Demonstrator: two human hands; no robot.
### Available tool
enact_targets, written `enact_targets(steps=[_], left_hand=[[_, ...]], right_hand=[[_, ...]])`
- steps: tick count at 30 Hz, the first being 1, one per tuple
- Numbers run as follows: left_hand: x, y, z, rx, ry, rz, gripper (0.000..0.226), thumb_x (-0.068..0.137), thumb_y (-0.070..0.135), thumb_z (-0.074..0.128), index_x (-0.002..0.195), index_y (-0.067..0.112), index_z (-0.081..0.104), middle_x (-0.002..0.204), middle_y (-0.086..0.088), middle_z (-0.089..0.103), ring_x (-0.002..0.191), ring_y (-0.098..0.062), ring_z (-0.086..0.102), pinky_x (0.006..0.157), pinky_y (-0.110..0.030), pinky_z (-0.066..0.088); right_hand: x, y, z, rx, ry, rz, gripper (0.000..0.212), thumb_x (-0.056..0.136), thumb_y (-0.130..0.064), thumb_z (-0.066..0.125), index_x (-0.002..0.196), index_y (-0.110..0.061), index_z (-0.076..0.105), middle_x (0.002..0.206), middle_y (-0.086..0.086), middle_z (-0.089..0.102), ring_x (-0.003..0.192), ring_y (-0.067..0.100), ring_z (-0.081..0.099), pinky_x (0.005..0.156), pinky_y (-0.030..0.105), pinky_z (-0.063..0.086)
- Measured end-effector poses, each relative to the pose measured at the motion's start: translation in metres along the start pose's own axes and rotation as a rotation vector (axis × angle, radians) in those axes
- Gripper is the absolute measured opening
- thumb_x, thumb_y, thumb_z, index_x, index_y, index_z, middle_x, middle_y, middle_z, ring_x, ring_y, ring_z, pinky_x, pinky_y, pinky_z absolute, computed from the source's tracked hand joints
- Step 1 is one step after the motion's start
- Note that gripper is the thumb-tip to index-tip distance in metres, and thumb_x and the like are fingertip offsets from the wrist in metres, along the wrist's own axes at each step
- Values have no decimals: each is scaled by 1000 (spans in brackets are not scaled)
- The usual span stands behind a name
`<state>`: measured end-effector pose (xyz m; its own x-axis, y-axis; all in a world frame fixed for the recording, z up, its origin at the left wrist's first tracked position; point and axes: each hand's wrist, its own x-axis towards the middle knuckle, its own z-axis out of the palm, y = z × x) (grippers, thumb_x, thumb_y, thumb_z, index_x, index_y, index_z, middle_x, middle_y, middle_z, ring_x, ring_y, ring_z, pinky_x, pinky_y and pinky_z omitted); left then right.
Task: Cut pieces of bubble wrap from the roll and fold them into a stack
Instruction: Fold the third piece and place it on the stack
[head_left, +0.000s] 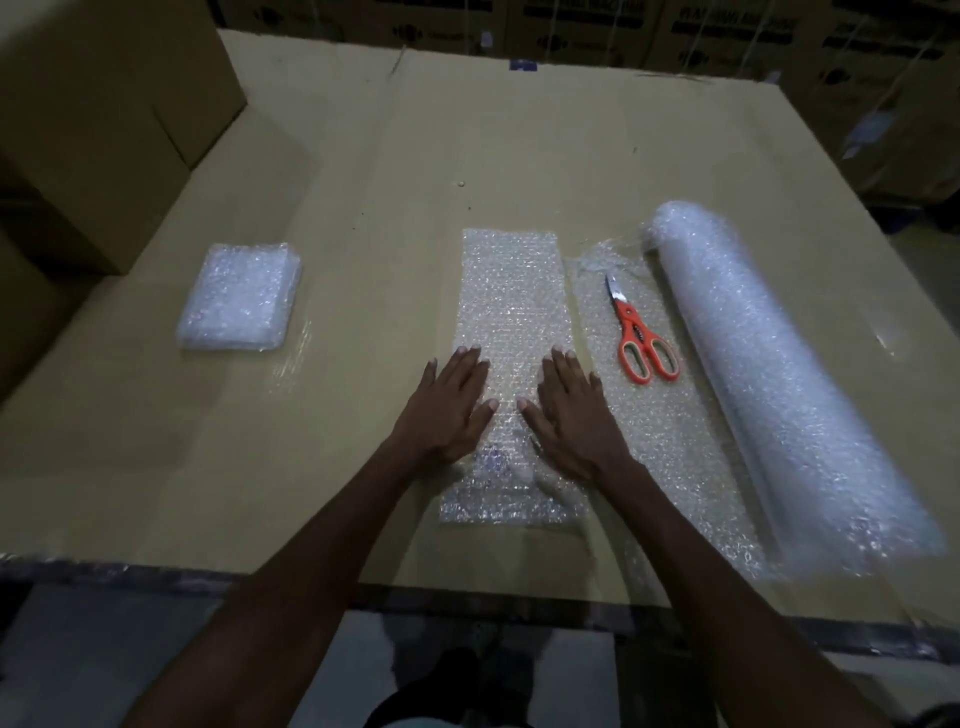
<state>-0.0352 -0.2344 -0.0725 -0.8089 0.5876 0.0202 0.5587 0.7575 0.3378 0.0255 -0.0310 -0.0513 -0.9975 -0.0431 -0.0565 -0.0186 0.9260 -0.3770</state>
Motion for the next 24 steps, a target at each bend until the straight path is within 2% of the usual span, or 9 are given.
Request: enact_targets(steps=[4,6,8,12,15,17,19,21,24], left_hand=[[-42,10,-1,8,11,120,73,97,60,31,151,11,38,163,-8,27,151,-22,21,122,-49,16],[-60,17,-1,-6,-6,172,78,93,68,39,148,14,44,160,-5,33,148,-20,29,120,-45,20],[-76,25,1,-11,13,206,77,89,71,50,142,15,52,155,-4,42,140,-21,41,114,-43,32],[-100,41,5,14,130,227,48,87,52,68,120,18,67,138,0,60,109,-27,63,86,-37,54],[-109,59,1,58,164,191,24,89,38,67,102,18,69,125,3,66,101,-27,66,74,-36,54],[-113,68,0,69,132,155,23,91,40,61,99,19,66,124,4,65,103,-25,65,74,-37,54],[-120,73,0,48,104,114,30,88,46,62,104,21,66,129,6,63,109,-22,63,79,-38,54],[-127,77,0,36,71,102,40,85,52,64,111,22,66,133,7,61,113,-21,62,83,-38,54],[-136,80,-5,66,15,104,41,84,49,59,116,25,62,130,8,62,110,-25,63,81,-38,53]], right_hand=[[-38,-3,-14,102,80,-127,62,103,-38,56,152,-2,42,162,17,36,150,31,34,121,44,31],[-57,-1,-14,120,93,-155,57,100,-38,60,145,-4,52,155,13,48,141,29,48,111,41,41],[-74,0,-11,114,73,-173,54,98,-42,59,139,-7,60,150,9,55,133,28,56,105,40,48],[-95,8,-4,88,-27,-196,59,96,-45,66,143,-11,57,157,3,47,137,23,53,107,36,46],[-103,10,-2,53,-138,-215,78,93,-53,66,154,-12,41,167,0,28,149,19,36,115,36,36],[-108,9,-5,13,-171,-222,77,95,-51,66,156,-12,39,168,0,25,150,19,34,116,37,36],[-112,7,-10,-28,-150,-246,63,98,-43,63,150,-12,47,164,3,35,143,25,45,111,40,43],[-117,6,-13,-88,-120,-311,45,101,-34,57,139,-10,55,147,12,56,123,35,61,95,45,52],[-128,5,-15,-162,-90,-387,36,103,-26,50,135,-9,54,124,18,68,97,43,68,77,46,55]])
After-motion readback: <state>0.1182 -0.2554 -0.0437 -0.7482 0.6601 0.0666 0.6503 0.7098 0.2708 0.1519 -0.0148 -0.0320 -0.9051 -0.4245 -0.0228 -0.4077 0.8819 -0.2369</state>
